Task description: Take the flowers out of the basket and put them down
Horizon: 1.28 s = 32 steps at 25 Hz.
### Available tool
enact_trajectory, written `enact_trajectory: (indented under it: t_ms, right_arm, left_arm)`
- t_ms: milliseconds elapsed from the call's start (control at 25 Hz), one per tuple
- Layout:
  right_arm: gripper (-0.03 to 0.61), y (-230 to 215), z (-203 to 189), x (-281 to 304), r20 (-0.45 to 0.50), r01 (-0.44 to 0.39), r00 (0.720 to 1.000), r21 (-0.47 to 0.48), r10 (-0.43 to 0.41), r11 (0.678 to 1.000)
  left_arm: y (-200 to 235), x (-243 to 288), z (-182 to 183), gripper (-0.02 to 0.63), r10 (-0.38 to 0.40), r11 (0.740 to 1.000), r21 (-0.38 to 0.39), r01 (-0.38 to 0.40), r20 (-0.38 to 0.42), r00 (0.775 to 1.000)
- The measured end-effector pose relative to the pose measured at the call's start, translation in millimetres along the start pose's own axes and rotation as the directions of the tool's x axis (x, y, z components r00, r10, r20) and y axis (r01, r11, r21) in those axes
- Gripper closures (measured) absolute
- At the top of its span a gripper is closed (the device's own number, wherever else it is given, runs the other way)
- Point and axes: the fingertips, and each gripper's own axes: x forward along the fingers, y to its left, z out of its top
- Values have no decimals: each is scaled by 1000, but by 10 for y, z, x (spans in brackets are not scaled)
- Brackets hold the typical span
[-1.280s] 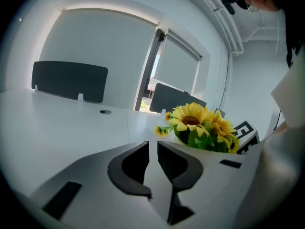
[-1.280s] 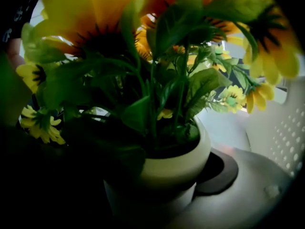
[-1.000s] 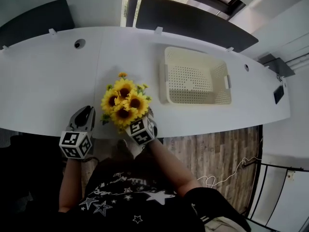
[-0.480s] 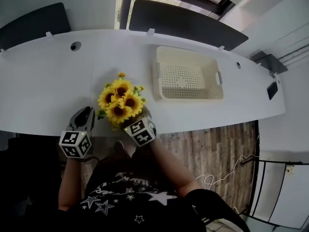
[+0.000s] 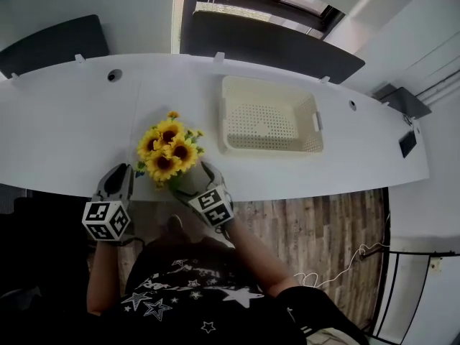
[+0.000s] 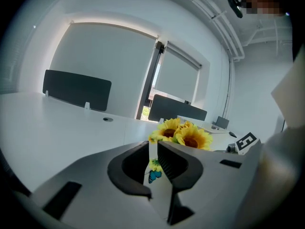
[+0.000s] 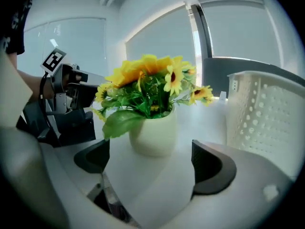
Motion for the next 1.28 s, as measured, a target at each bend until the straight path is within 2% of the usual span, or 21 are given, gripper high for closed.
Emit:
enact_trajectory:
  t_ms: [240,400,680,920,1000,1120,1160,1280]
  right_arm:
    - [55,191,34,-392,68,-86,994,21,84,996]
    - [55,350,133,-675,118,-145,983,-2,144,989]
    - [63,392,377,-1231,247,-179,952,-38,183,983]
    - [126,273,402,-1531,351,-189,919,-7,179,982]
    - [188,235,395,-1583,367,-175,917,10,159,984]
    - [387,150,398,-1669,388,-118,917,41,93,992]
    - [424,118,412,-1708,403,-101,913,57,70,993]
    - [472,16,443,-1813,431,-45,902,103,-4,994]
  left_arm:
    - [-392,-273,-24,554,24,1000,5,-24,29,999]
    - [-713,-414,-62,554,13,1000,-6,-13,51,999]
    - [-1163,-727,-117,584,38,999,10,-39,87,996]
    - [-1502,-941,-285,584,34,999,15,-36,88,996]
    - [-1563,-981,-311,584,31,999,26,-34,88,996]
    - [-1609,-1021,-301,584,20,999,37,-23,95,995]
    - [-1615,-1016,-293,584,14,999,40,-18,97,995]
    - [-1632,-960,-257,584,-14,999,37,10,102,995]
